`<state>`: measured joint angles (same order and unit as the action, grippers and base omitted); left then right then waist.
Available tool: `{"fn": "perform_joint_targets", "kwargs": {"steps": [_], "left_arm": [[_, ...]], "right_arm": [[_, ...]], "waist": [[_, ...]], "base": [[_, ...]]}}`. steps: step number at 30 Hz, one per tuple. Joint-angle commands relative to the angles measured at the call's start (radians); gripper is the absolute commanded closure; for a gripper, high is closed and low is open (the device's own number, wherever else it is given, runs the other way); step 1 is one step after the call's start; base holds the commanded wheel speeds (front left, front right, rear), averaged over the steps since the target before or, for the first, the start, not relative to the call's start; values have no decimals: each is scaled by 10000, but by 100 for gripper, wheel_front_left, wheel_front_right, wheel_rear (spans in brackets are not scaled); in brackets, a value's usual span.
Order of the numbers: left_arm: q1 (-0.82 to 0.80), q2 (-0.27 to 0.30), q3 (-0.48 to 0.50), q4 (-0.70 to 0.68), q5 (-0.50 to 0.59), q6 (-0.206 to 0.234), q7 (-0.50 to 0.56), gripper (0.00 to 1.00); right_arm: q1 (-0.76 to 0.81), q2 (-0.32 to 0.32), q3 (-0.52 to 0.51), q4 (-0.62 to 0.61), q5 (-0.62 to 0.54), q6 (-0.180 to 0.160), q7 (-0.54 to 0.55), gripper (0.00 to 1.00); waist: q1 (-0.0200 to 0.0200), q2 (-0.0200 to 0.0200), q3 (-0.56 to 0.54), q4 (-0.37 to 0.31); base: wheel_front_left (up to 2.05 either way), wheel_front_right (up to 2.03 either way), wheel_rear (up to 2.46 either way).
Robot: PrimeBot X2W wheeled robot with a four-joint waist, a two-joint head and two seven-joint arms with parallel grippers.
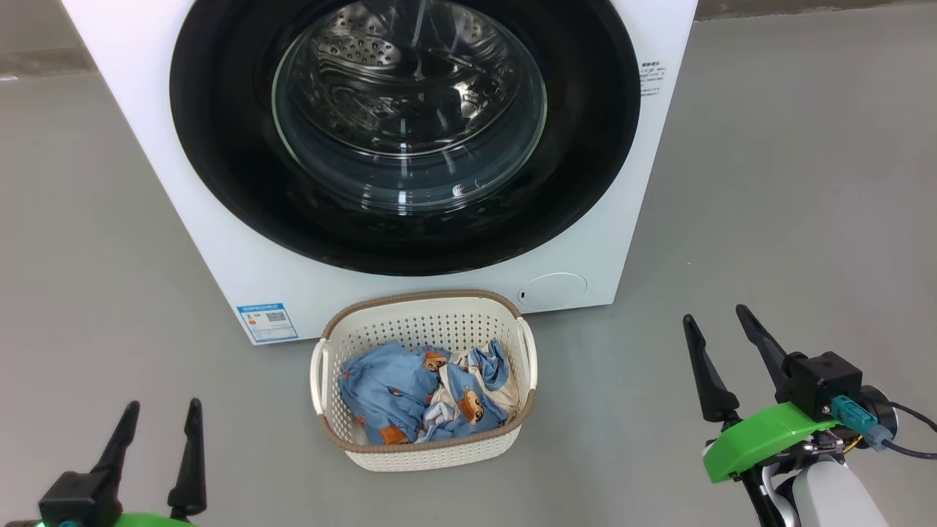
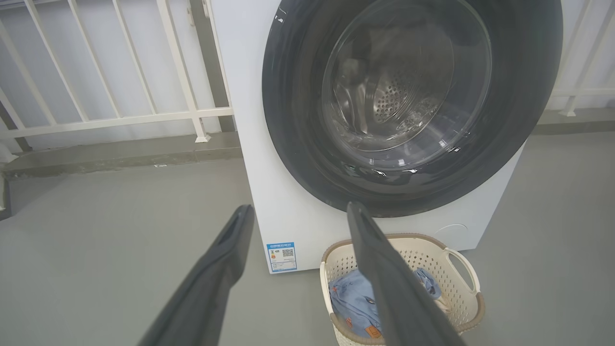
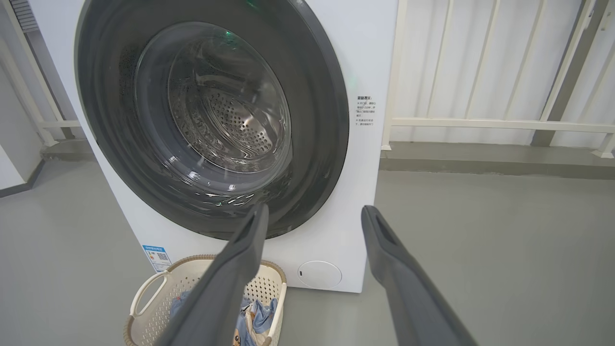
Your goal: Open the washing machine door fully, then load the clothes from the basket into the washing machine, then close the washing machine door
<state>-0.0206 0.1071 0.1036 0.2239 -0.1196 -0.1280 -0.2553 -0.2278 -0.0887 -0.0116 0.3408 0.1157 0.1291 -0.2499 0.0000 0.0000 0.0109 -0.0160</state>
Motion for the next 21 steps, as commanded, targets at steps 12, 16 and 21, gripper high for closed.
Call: {"fn": "perform_joint_targets", "kwargs": {"steps": [12,16,21], "left_arm": [[-171,-100,788,71,125,21,-65,0],[-112,-198,877,58,106,72,-65,0],[-87,-272,945,-9,130,109,-65,0]], "right_arm": [[202,146,-51,66,-165,16,-118,0],[206,160,-54,116,-170,16,-118,0],[207,140,-29,127,-157,16,-118,0]], "waist": [[0,0,-347,-65],[0,0,-370,-51],[0,0,-326,-13]], "base": [[0,0,0],[0,0,0],[0,0,0]]}}
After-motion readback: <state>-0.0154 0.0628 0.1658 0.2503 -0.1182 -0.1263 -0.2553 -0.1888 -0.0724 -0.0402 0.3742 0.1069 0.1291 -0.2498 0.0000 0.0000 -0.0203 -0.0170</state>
